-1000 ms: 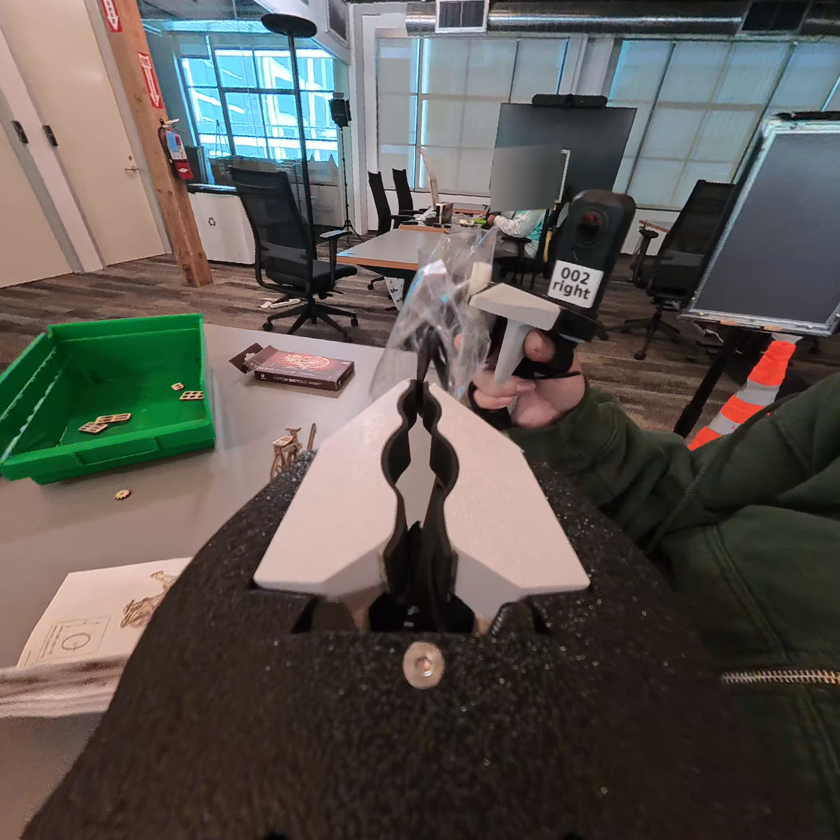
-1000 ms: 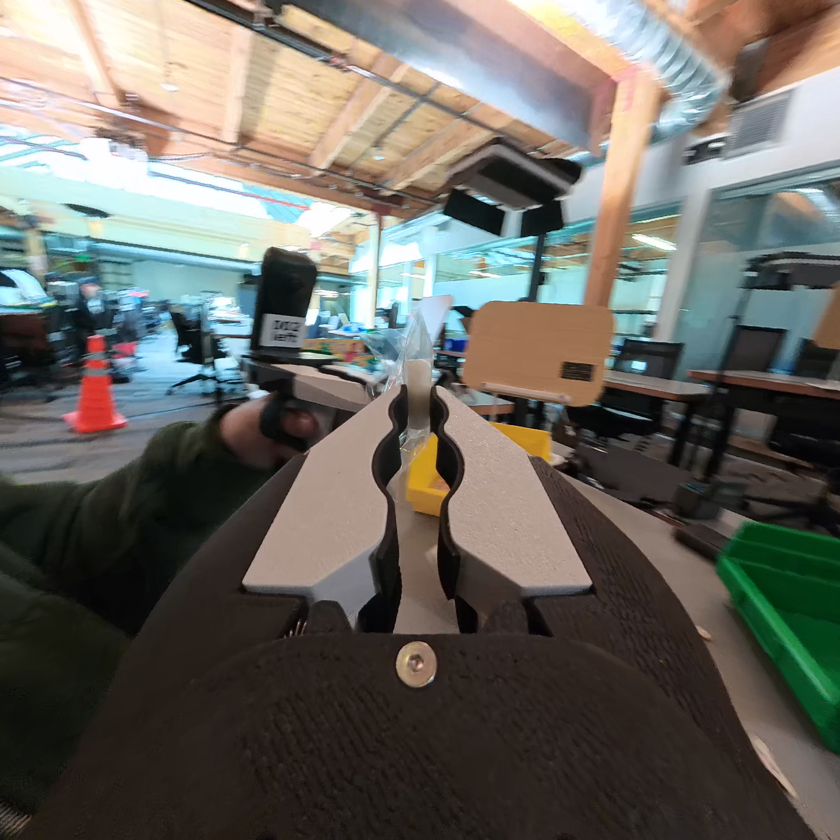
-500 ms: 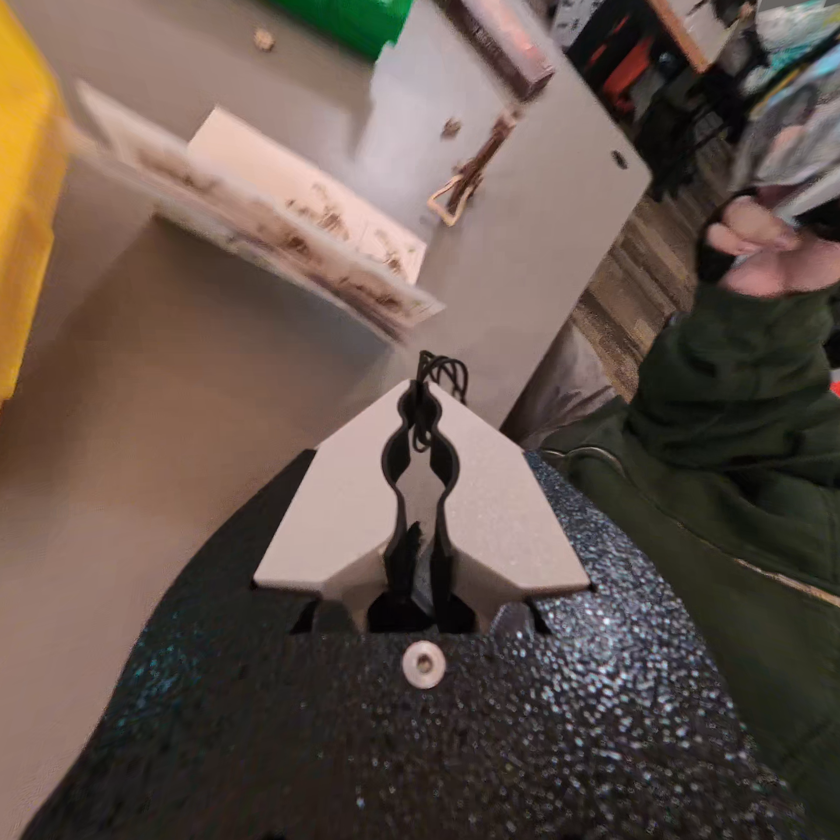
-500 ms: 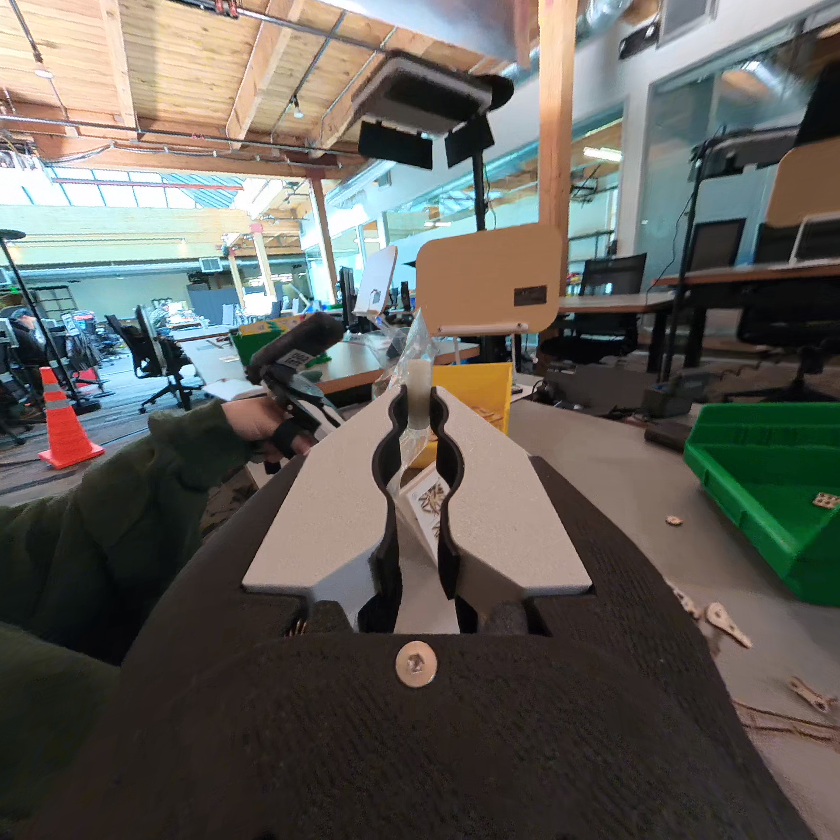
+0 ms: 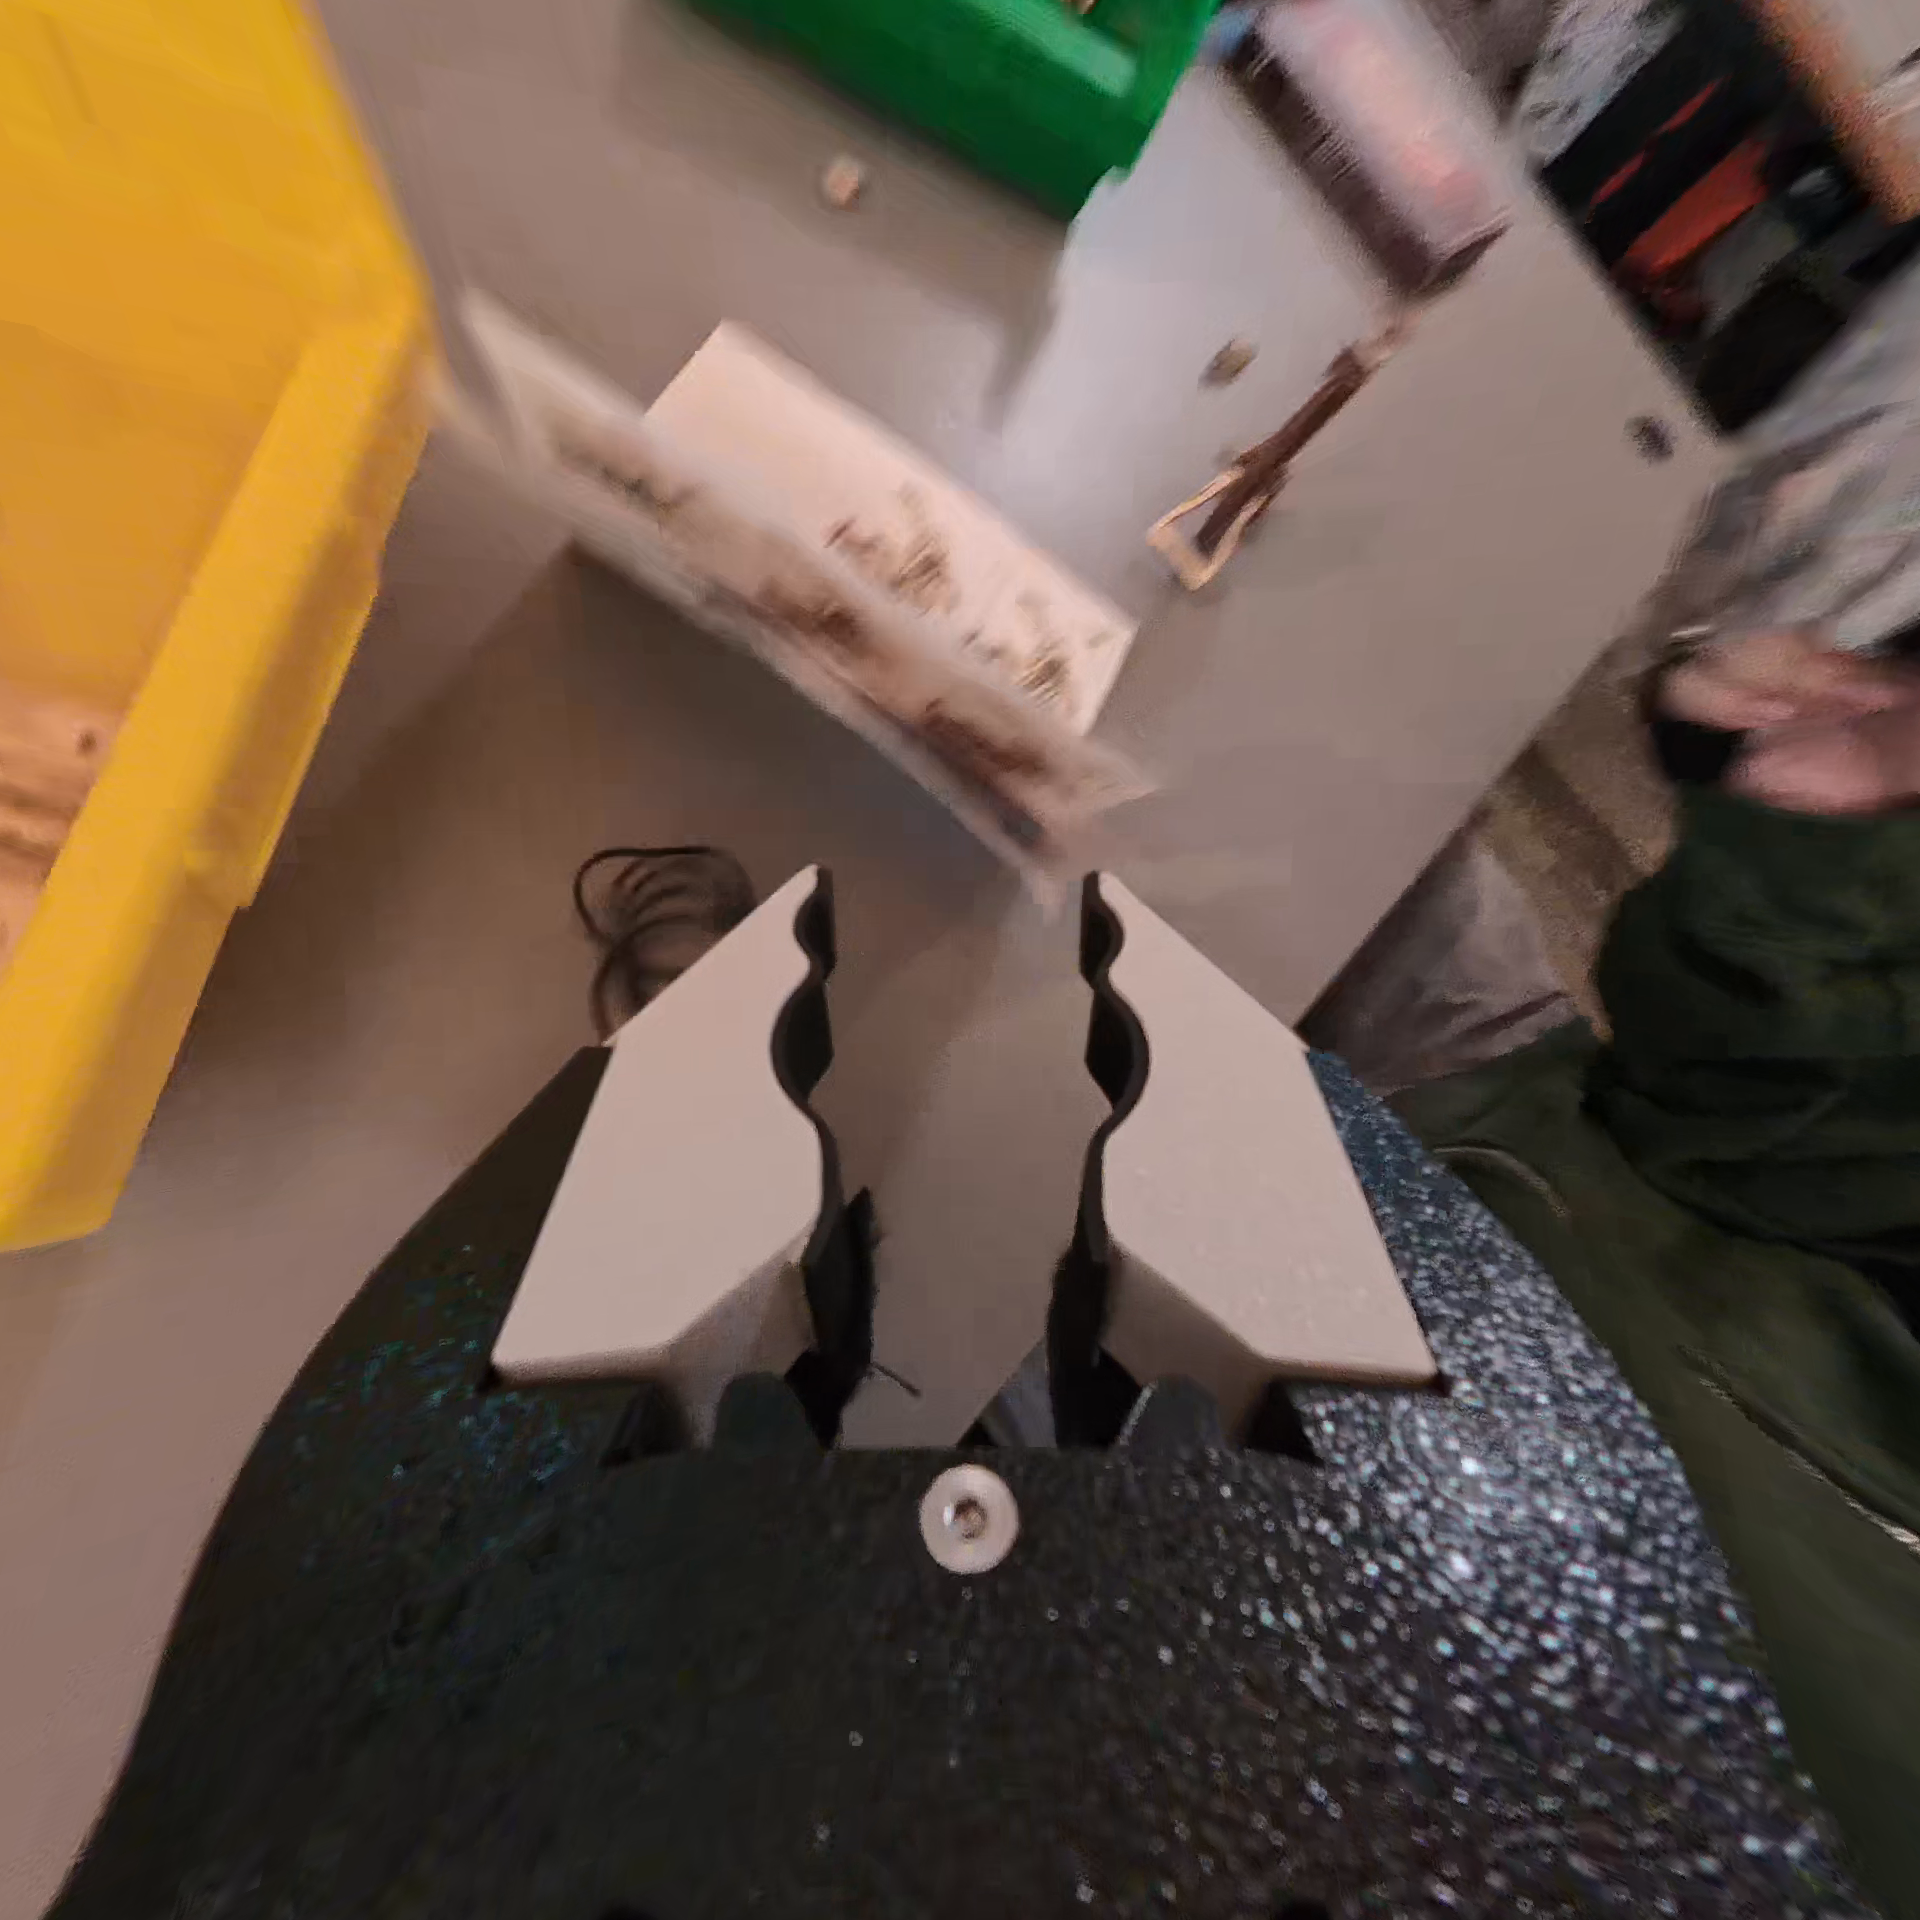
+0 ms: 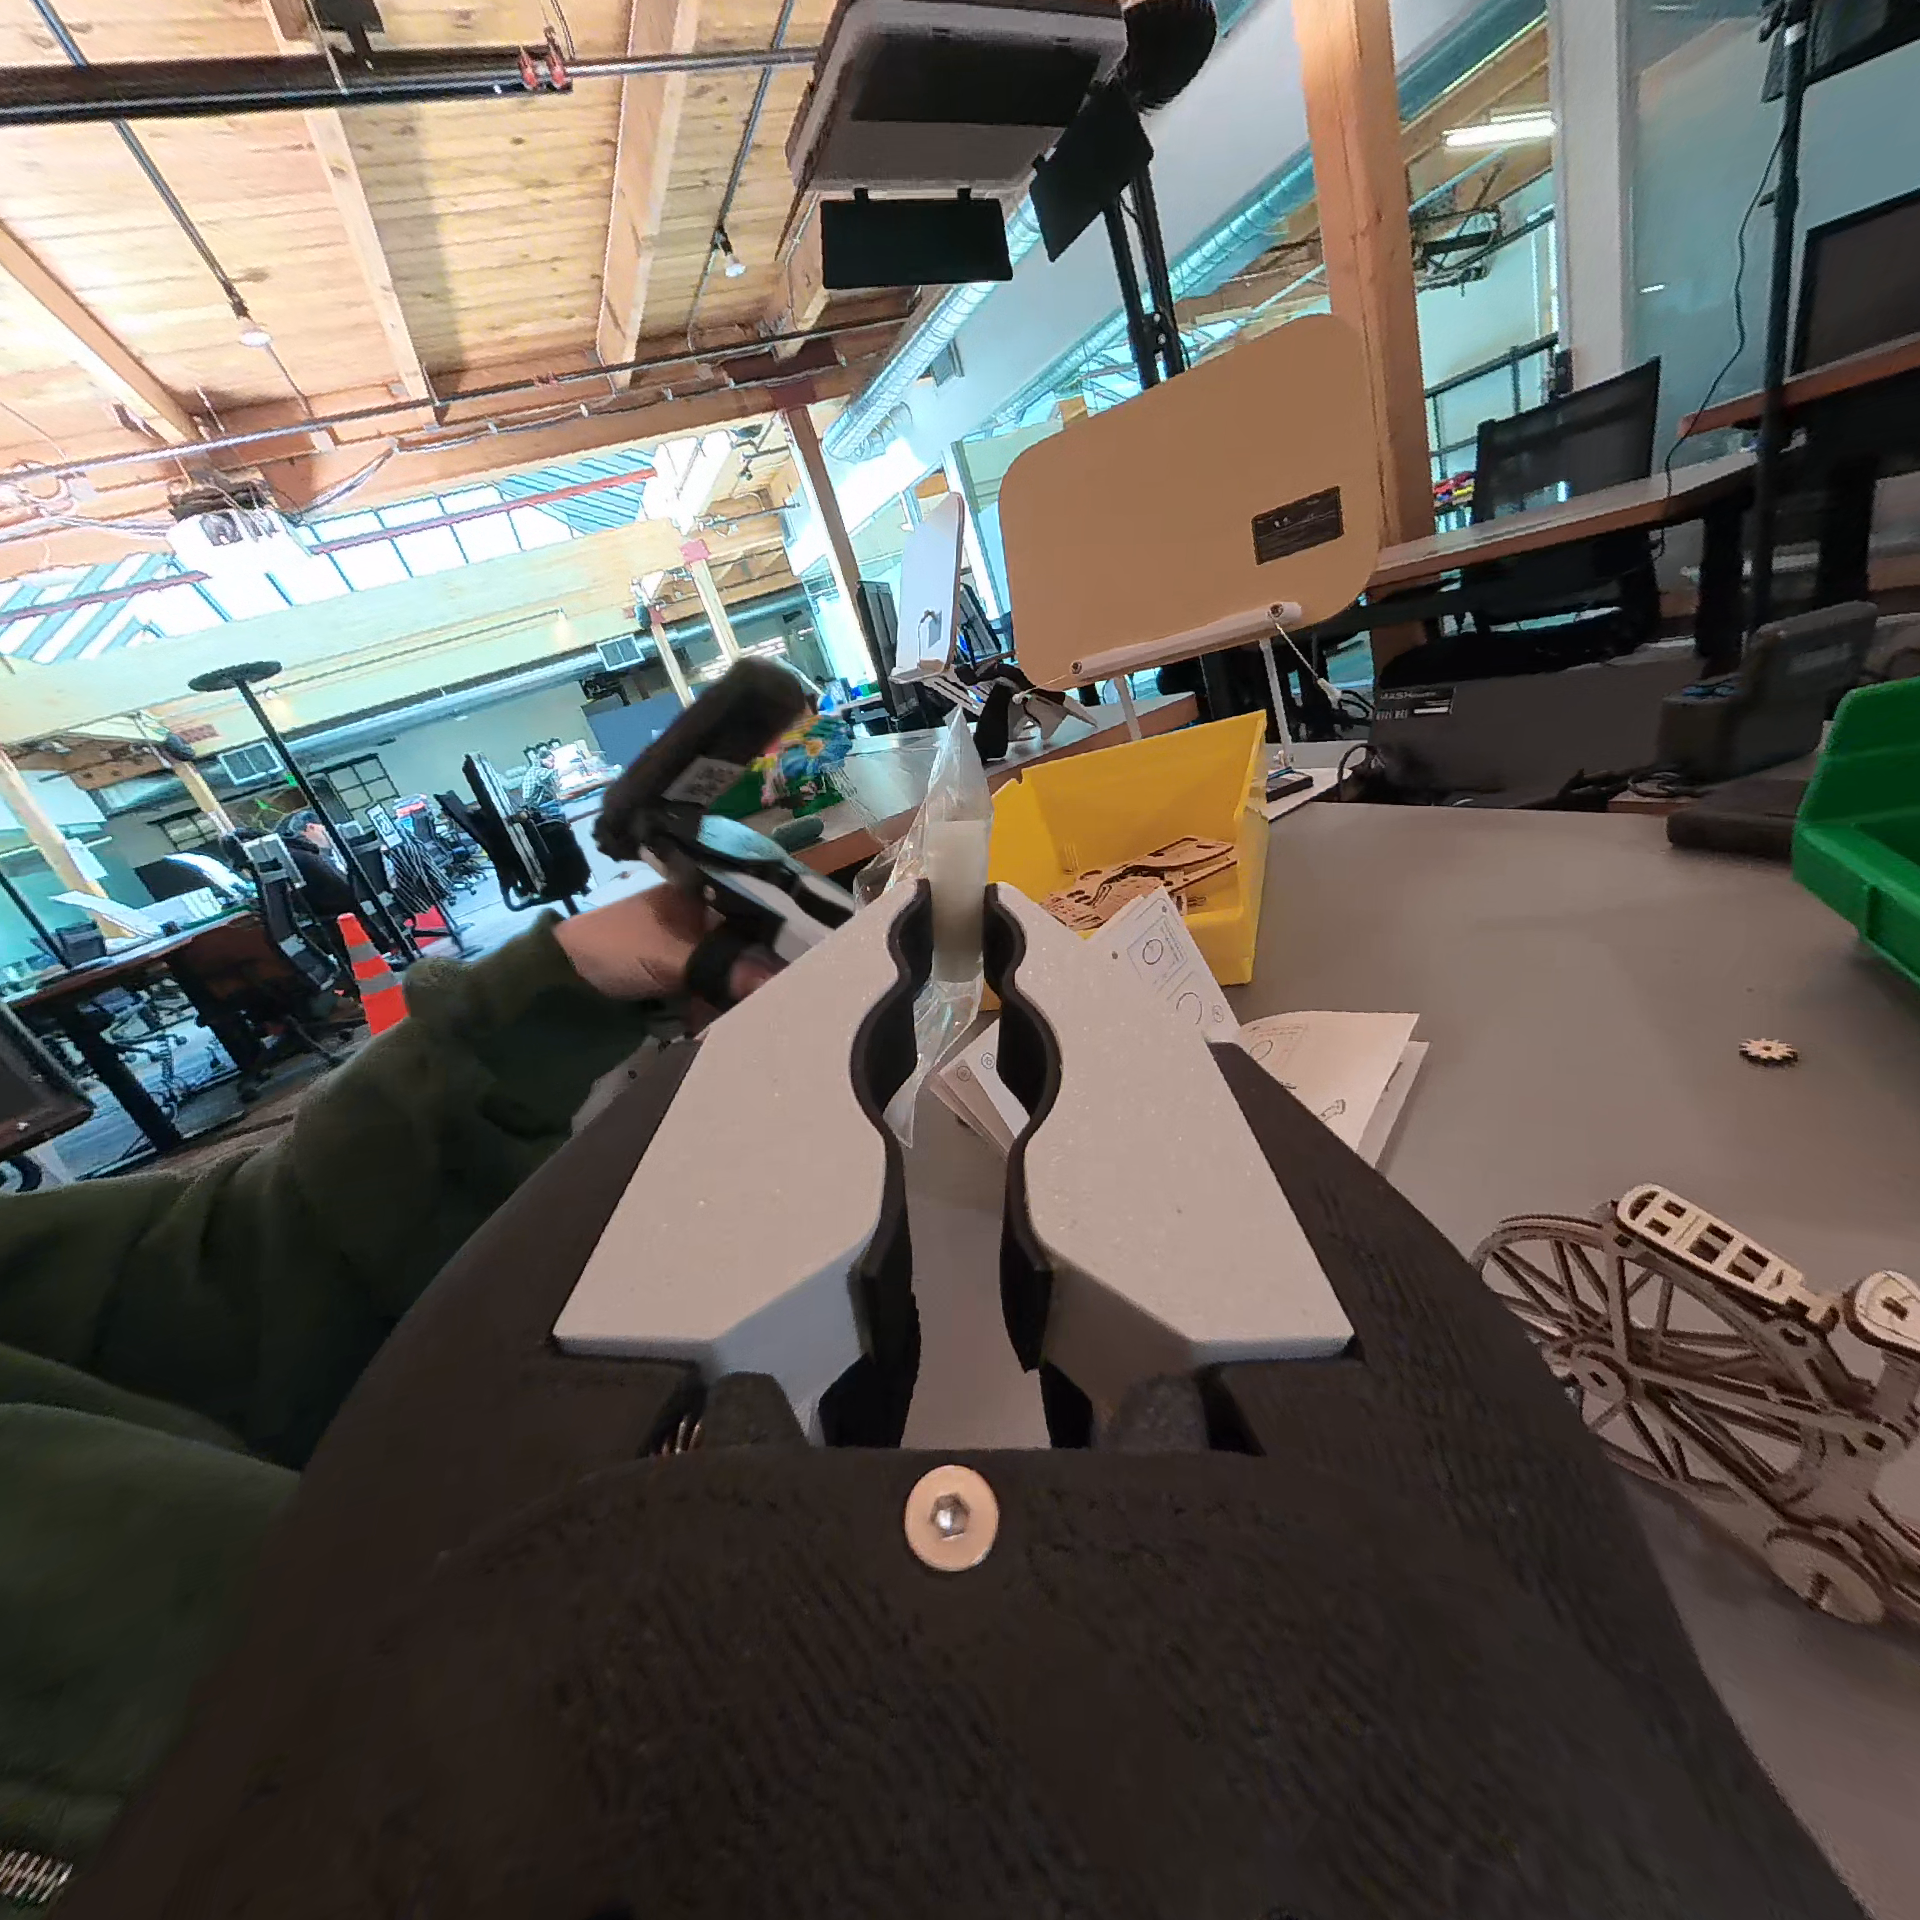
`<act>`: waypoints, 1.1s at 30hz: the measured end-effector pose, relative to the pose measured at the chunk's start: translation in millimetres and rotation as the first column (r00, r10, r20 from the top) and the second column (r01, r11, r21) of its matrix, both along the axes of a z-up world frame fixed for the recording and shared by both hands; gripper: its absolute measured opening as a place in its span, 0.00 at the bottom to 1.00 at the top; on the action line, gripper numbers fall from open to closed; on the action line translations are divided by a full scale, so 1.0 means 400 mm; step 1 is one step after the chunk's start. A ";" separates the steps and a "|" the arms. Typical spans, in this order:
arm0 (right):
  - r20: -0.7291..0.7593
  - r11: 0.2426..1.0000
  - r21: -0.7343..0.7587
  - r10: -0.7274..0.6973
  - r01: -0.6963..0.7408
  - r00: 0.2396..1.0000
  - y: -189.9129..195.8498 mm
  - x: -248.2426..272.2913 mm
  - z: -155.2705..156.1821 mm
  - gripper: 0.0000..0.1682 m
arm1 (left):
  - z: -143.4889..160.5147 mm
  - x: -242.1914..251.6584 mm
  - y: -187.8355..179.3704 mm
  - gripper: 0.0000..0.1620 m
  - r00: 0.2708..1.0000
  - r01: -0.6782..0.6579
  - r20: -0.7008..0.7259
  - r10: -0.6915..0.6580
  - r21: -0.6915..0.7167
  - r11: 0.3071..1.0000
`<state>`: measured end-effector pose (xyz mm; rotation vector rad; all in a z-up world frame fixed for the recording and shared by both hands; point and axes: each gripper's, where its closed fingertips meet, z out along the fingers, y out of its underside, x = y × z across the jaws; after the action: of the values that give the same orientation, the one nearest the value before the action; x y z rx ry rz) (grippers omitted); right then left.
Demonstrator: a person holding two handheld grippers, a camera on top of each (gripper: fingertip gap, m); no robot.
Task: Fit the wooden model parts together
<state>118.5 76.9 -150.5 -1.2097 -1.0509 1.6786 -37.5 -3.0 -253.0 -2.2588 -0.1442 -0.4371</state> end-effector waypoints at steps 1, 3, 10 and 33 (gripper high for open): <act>0.001 1.000 0.000 0.002 -0.002 1.000 -0.001 -0.003 -0.001 0.04 | 0.037 0.026 0.007 0.27 1.000 0.031 0.002 -0.031 0.060 0.998; -0.001 1.000 0.003 0.015 -0.015 1.000 -0.011 -0.008 0.001 0.04 | 0.121 0.105 0.024 0.24 0.990 0.123 0.045 -0.137 0.226 0.966; 0.011 0.997 0.050 0.051 -0.052 0.999 -0.060 -0.027 0.008 0.04 | 0.191 0.257 0.046 0.21 0.942 0.238 0.132 -0.310 0.390 0.889; 0.017 0.995 0.032 0.095 -0.095 0.995 -0.064 -0.069 0.003 0.04 | -0.148 -0.062 -0.045 0.27 0.980 -0.147 0.129 0.154 -0.066 0.987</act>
<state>90.9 51.1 -149.2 -1.1697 -1.1574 1.7197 -62.2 -21.1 -312.3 -2.2538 -0.3987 -0.5088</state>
